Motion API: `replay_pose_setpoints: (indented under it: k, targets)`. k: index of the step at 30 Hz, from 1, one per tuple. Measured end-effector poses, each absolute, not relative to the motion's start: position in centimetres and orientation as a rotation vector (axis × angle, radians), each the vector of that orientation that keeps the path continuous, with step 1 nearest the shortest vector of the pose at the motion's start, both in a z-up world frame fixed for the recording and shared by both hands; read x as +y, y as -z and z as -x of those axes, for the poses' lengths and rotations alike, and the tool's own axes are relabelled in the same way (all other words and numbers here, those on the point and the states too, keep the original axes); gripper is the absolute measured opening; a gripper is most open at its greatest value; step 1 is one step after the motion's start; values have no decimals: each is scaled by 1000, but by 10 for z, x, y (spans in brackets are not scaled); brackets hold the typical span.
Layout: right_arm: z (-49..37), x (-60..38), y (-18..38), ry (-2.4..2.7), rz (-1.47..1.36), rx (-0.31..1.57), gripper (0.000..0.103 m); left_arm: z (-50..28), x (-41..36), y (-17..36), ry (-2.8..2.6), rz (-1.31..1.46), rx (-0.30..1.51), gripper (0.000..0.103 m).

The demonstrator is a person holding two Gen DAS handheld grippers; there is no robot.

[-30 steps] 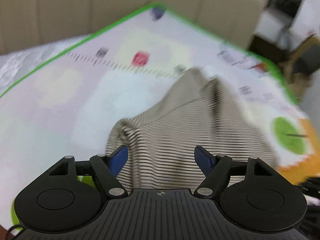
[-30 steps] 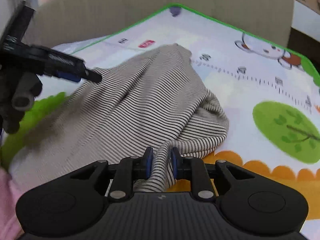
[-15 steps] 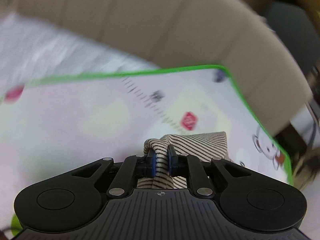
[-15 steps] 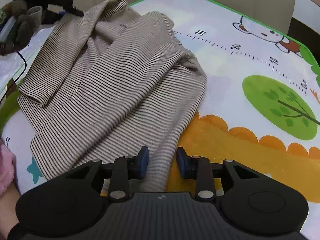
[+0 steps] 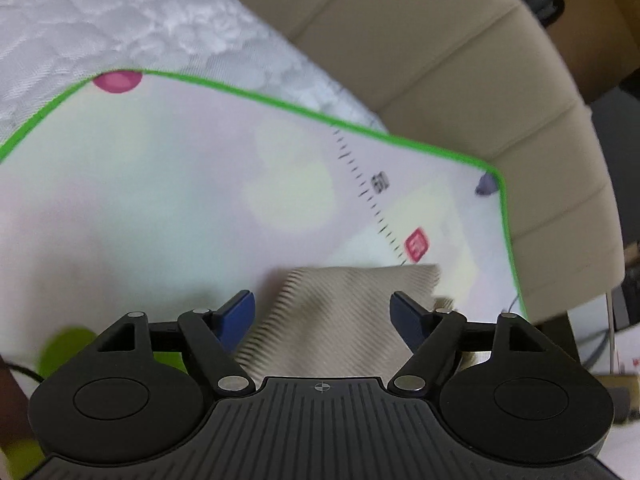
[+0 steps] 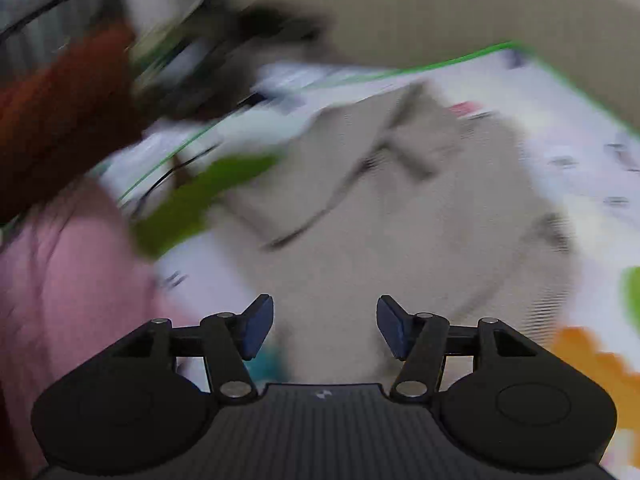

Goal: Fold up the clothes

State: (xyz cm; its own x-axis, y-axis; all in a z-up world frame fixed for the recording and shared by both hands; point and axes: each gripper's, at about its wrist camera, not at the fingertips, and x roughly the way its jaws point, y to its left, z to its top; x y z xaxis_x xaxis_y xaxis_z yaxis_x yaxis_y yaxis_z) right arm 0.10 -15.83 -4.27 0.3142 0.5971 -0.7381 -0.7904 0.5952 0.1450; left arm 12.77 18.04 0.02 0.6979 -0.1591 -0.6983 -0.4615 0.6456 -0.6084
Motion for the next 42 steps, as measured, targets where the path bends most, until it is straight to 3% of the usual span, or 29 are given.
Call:
replay_pose_setpoints:
  k: [3, 5, 9, 13, 18, 22, 23, 24, 25, 28, 30, 32, 34, 37, 39, 42]
  targets:
    - [22, -129, 72, -926, 484, 838, 53, -124, 154, -6, -227, 804, 728, 85]
    - [31, -125, 81, -886, 634, 740, 16, -125, 130, -7, -205, 629, 676, 91]
    - [-12, -158, 33, -705, 459, 694, 13, -128, 111, -6, -102, 324, 605, 95]
    - [-79, -224, -32, -373, 341, 527, 13, -157, 104, -21, 27, 210, 609, 97]
    - [-155, -305, -89, -3, 257, 377, 13, -197, 61, -18, 112, -146, 616, 99]
    - [-197, -338, -75, 79, 220, 442, 13, -228, 39, 10, 157, -307, 708, 98]
    - [-204, -340, -65, 86, 207, 461, 13, -234, 35, 18, 169, -342, 730, 73]
    - [-211, -342, -54, 94, 194, 480, 13, -238, 32, 25, 175, -385, 746, 29]
    - [-219, -345, -44, 101, 181, 499, 13, -243, 31, 33, 170, -432, 766, 17]
    - [-227, -357, -16, 123, 150, 548, 13, -259, 46, 42, 104, -439, 756, 16]
    - [-226, -364, 4, 143, 135, 586, 13, -276, 65, 43, -14, -401, 749, 7]
    - [-221, -377, 18, 164, 142, 623, 13, -292, 91, 43, -151, -337, 761, 6]
    - [-220, -383, 27, 172, 129, 649, 13, -298, 119, 41, -238, -228, 779, 7]
    - [-214, -390, 23, 150, 18, 656, 13, -286, 153, 29, -278, -15, 797, 19]
    - [-214, -392, 12, 119, -104, 646, 13, -263, 152, 15, -245, 60, 767, 47]
    - [-214, -380, -11, 64, -215, 614, 13, -215, 129, -9, -209, 163, 700, 68]
